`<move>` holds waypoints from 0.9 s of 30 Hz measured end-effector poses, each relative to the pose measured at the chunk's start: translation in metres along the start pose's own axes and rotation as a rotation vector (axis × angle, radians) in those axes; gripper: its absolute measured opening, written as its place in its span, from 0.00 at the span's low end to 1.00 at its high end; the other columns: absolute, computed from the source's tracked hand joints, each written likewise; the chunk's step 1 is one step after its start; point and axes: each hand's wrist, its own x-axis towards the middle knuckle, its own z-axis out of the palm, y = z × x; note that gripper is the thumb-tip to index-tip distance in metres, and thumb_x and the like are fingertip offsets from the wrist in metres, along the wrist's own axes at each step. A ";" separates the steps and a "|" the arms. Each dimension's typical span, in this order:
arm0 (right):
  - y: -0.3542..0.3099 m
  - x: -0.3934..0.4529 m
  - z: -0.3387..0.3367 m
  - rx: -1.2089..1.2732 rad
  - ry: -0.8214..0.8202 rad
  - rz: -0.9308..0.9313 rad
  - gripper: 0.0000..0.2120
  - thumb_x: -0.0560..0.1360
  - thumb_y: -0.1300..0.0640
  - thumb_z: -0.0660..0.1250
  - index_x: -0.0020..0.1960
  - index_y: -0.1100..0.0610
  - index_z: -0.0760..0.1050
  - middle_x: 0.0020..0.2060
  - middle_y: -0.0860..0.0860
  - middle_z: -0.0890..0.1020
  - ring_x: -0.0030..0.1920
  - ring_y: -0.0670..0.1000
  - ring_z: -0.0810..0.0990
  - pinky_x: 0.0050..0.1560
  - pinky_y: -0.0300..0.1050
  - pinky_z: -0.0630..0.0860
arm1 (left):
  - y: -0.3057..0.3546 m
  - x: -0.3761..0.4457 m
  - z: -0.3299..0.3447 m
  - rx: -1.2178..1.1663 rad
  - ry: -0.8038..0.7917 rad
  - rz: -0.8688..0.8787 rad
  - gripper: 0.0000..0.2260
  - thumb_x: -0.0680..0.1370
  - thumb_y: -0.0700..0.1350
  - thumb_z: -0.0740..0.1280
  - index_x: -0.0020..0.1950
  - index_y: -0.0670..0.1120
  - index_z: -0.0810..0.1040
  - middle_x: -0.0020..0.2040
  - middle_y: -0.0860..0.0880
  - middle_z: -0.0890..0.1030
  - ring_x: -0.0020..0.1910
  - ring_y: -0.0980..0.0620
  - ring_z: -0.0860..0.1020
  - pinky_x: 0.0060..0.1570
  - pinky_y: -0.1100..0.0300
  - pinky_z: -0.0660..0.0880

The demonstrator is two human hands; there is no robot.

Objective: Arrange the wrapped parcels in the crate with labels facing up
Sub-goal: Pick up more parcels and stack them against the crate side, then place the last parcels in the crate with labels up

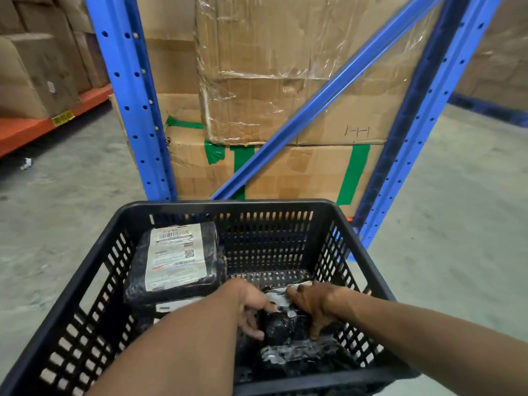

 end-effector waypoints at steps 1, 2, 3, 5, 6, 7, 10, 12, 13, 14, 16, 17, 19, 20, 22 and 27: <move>0.001 -0.001 0.001 -0.005 0.041 -0.003 0.51 0.67 0.47 0.79 0.79 0.58 0.53 0.73 0.62 0.72 0.70 0.63 0.73 0.68 0.55 0.72 | -0.002 0.004 -0.002 -0.015 0.016 0.000 0.17 0.83 0.47 0.60 0.69 0.44 0.63 0.77 0.36 0.61 0.60 0.45 0.74 0.34 0.61 0.80; 0.002 -0.002 0.004 -0.017 0.084 0.001 0.50 0.67 0.45 0.78 0.78 0.58 0.54 0.69 0.61 0.75 0.67 0.63 0.76 0.66 0.55 0.73 | -0.004 0.008 -0.005 -0.051 0.033 -0.003 0.17 0.82 0.46 0.62 0.69 0.43 0.65 0.75 0.37 0.64 0.56 0.45 0.74 0.34 0.60 0.79; 0.003 -0.003 0.007 -0.034 0.128 0.008 0.48 0.67 0.42 0.77 0.77 0.57 0.55 0.65 0.61 0.78 0.63 0.63 0.79 0.63 0.56 0.75 | -0.003 0.007 -0.007 -0.105 0.033 -0.007 0.15 0.82 0.45 0.63 0.67 0.43 0.67 0.70 0.39 0.70 0.50 0.47 0.75 0.35 0.61 0.77; 0.004 -0.006 0.010 -0.040 0.187 0.009 0.45 0.69 0.39 0.73 0.75 0.58 0.56 0.59 0.60 0.81 0.57 0.63 0.81 0.60 0.55 0.77 | 0.004 0.000 -0.010 -0.185 0.008 -0.002 0.08 0.80 0.46 0.65 0.56 0.44 0.72 0.51 0.44 0.77 0.37 0.51 0.73 0.29 0.65 0.72; 0.005 -0.008 0.011 0.005 0.202 0.012 0.43 0.69 0.39 0.71 0.74 0.57 0.57 0.57 0.60 0.81 0.54 0.62 0.82 0.60 0.55 0.78 | 0.008 -0.003 -0.012 -0.205 0.010 0.009 0.06 0.79 0.47 0.66 0.51 0.45 0.73 0.45 0.45 0.76 0.33 0.52 0.71 0.24 0.66 0.69; 0.004 -0.010 0.011 0.084 0.213 0.024 0.40 0.69 0.39 0.70 0.71 0.57 0.58 0.55 0.59 0.82 0.52 0.61 0.82 0.59 0.54 0.79 | 0.014 -0.009 -0.014 -0.219 0.013 0.021 0.06 0.79 0.47 0.66 0.48 0.45 0.74 0.42 0.45 0.75 0.31 0.54 0.69 0.21 0.67 0.67; 0.005 -0.018 0.010 0.320 0.270 0.075 0.41 0.67 0.35 0.69 0.69 0.56 0.58 0.53 0.57 0.82 0.51 0.59 0.82 0.58 0.52 0.80 | 0.032 -0.026 -0.012 -0.216 -0.005 0.058 0.09 0.80 0.47 0.64 0.44 0.43 0.73 0.38 0.46 0.74 0.25 0.56 0.67 0.17 0.69 0.65; 0.004 -0.023 0.007 0.439 0.325 0.093 0.40 0.66 0.33 0.69 0.68 0.54 0.60 0.48 0.53 0.81 0.48 0.57 0.82 0.55 0.50 0.81 | 0.041 -0.036 -0.007 -0.190 -0.005 0.075 0.11 0.81 0.49 0.63 0.44 0.42 0.72 0.37 0.45 0.74 0.19 0.56 0.68 0.17 0.70 0.66; 0.003 -0.024 0.006 0.487 0.363 0.103 0.38 0.67 0.34 0.68 0.67 0.54 0.62 0.45 0.51 0.81 0.46 0.56 0.82 0.53 0.49 0.81 | 0.045 -0.040 -0.005 -0.183 0.006 0.076 0.13 0.81 0.51 0.63 0.44 0.42 0.72 0.35 0.45 0.74 0.17 0.56 0.69 0.17 0.69 0.67; 0.002 -0.025 0.003 0.543 0.412 0.117 0.35 0.67 0.36 0.68 0.67 0.53 0.64 0.44 0.50 0.81 0.44 0.56 0.83 0.52 0.49 0.82 | 0.046 -0.045 -0.005 -0.181 0.027 0.086 0.15 0.80 0.53 0.64 0.45 0.42 0.72 0.31 0.45 0.75 0.17 0.55 0.70 0.17 0.68 0.69; 0.003 -0.028 -0.002 0.731 0.528 0.163 0.30 0.69 0.40 0.68 0.67 0.51 0.67 0.47 0.51 0.84 0.46 0.55 0.84 0.53 0.49 0.81 | 0.048 -0.056 -0.010 -0.224 0.082 0.171 0.19 0.78 0.60 0.64 0.51 0.43 0.73 0.29 0.47 0.76 0.24 0.54 0.75 0.24 0.63 0.75; 0.005 -0.029 -0.005 0.866 0.578 0.180 0.28 0.70 0.41 0.68 0.66 0.50 0.69 0.50 0.51 0.85 0.49 0.54 0.84 0.56 0.49 0.80 | 0.049 -0.061 -0.015 -0.278 0.106 0.247 0.20 0.78 0.61 0.62 0.57 0.45 0.72 0.34 0.48 0.77 0.31 0.53 0.77 0.32 0.60 0.78; 0.010 -0.034 -0.014 1.181 0.636 0.162 0.23 0.71 0.42 0.68 0.63 0.49 0.73 0.54 0.50 0.85 0.53 0.51 0.83 0.59 0.50 0.78 | 0.054 -0.071 -0.023 -0.380 0.205 0.419 0.22 0.80 0.61 0.59 0.66 0.47 0.70 0.44 0.48 0.78 0.41 0.51 0.78 0.45 0.54 0.78; 0.013 -0.037 -0.020 1.321 0.653 0.133 0.20 0.70 0.43 0.69 0.59 0.48 0.75 0.53 0.49 0.85 0.52 0.48 0.83 0.56 0.48 0.78 | 0.057 -0.076 -0.028 -0.397 0.310 0.495 0.22 0.80 0.60 0.58 0.68 0.47 0.70 0.48 0.48 0.78 0.44 0.50 0.78 0.49 0.52 0.78; 0.019 -0.043 -0.035 1.516 0.713 0.080 0.19 0.65 0.41 0.68 0.52 0.48 0.77 0.48 0.49 0.85 0.44 0.43 0.85 0.47 0.43 0.76 | 0.061 -0.083 -0.038 -0.367 0.573 0.615 0.23 0.81 0.59 0.56 0.70 0.46 0.71 0.60 0.46 0.78 0.55 0.46 0.77 0.58 0.51 0.76; 0.028 -0.047 -0.069 1.865 0.876 -0.084 0.16 0.62 0.44 0.67 0.45 0.52 0.76 0.35 0.48 0.84 0.36 0.46 0.84 0.42 0.46 0.78 | 0.047 -0.098 -0.062 -0.401 0.502 0.630 0.37 0.76 0.70 0.55 0.78 0.49 0.62 0.78 0.47 0.64 0.76 0.45 0.64 0.73 0.49 0.61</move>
